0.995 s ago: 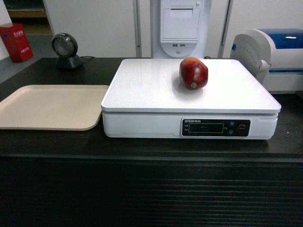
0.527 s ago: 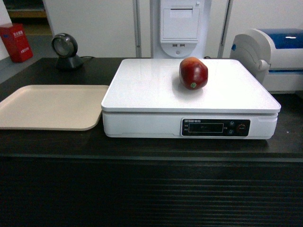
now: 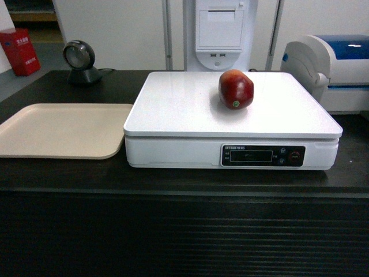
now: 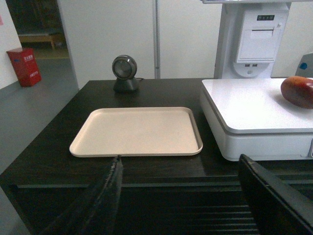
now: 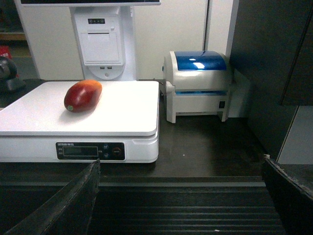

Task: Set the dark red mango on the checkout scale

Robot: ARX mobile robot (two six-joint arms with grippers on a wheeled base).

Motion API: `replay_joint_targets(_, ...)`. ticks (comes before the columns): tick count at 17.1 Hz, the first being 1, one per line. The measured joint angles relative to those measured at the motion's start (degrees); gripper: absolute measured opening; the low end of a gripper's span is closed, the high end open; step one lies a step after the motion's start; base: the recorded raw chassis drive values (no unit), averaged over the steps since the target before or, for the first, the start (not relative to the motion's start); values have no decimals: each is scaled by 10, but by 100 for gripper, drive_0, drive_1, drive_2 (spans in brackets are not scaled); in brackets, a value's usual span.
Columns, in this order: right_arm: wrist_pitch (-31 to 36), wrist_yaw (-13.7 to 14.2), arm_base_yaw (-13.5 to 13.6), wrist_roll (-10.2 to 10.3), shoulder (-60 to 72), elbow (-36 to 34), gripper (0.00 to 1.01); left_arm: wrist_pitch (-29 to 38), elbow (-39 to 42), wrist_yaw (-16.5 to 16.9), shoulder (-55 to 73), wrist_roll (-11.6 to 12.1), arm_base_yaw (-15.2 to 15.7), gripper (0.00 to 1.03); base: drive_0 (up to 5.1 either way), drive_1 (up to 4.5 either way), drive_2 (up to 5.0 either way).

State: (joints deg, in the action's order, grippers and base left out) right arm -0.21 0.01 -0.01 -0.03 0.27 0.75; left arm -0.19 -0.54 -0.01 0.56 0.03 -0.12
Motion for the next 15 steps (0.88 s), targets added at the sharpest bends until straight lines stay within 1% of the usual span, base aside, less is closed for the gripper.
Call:
replay_joint_targets(2, 0, 0, 0, 0, 0, 0, 98, 0, 0, 0, 0, 0, 0, 92, 0, 0, 0)
replay_joint_targets(3, 0, 0, 0, 0, 0, 0, 98, 0, 0, 0, 0, 0, 0, 100, 0, 0, 0)
replay_joint_targets(4, 0, 0, 0, 0, 0, 0, 98, 0, 0, 0, 0, 0, 0, 97, 0, 0, 0)
replay_joint_targets(15, 0, 0, 0, 0, 0, 0, 98, 0, 0, 0, 0, 0, 0, 98, 0, 0, 0)
